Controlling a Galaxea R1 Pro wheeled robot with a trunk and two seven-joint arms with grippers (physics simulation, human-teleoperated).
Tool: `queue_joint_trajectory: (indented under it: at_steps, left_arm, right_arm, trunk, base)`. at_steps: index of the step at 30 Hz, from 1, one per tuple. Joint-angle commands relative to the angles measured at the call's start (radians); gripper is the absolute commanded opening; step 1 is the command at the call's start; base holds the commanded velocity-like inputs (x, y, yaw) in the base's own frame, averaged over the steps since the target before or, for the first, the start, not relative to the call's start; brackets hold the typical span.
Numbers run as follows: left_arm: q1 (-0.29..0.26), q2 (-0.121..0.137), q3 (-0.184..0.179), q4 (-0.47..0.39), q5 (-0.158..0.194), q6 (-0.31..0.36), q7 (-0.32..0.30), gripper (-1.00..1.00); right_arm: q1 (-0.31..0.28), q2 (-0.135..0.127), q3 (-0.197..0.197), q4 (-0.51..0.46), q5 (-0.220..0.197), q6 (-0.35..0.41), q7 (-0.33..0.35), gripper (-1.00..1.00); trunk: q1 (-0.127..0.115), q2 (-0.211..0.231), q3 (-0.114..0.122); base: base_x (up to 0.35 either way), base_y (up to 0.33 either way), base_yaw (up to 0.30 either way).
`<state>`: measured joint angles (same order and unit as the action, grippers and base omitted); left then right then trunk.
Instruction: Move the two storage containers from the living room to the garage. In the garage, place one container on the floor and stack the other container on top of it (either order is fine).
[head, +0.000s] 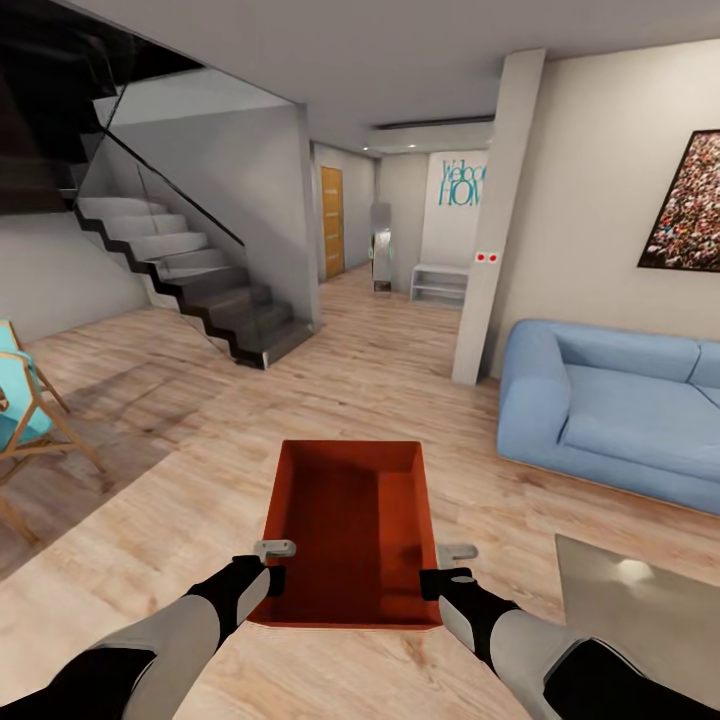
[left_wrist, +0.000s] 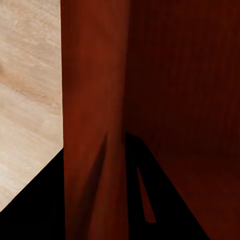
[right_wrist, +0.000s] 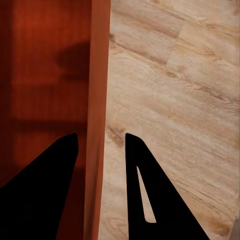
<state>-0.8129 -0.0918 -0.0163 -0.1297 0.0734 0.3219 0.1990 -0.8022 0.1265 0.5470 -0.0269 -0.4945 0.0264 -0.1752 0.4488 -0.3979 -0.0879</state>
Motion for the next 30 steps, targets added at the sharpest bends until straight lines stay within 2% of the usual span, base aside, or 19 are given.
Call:
queue_joint_trajectory:
  at_steps: [1, 30]
  left_arm:
    - [-0.001, 0.000, 0.015, -0.005, -0.035, -0.001, 0.013, -1.00]
    - [-0.001, 0.001, 0.015, -0.004, -0.035, -0.001, 0.013, -1.00]
  right_arm:
    - [0.000, 0.001, 0.019, -0.001, -0.016, 0.006, -0.001, -1.00]
    - [0.000, 0.001, 0.019, -0.001, -0.016, 0.006, -0.001, -1.00]
  trunk:
    - [0.001, -0.002, -0.002]
    - [0.001, -0.002, -0.002]
  base:
    - [0.322, 0.000, 0.000]
    - [0.321, 0.000, 0.000]
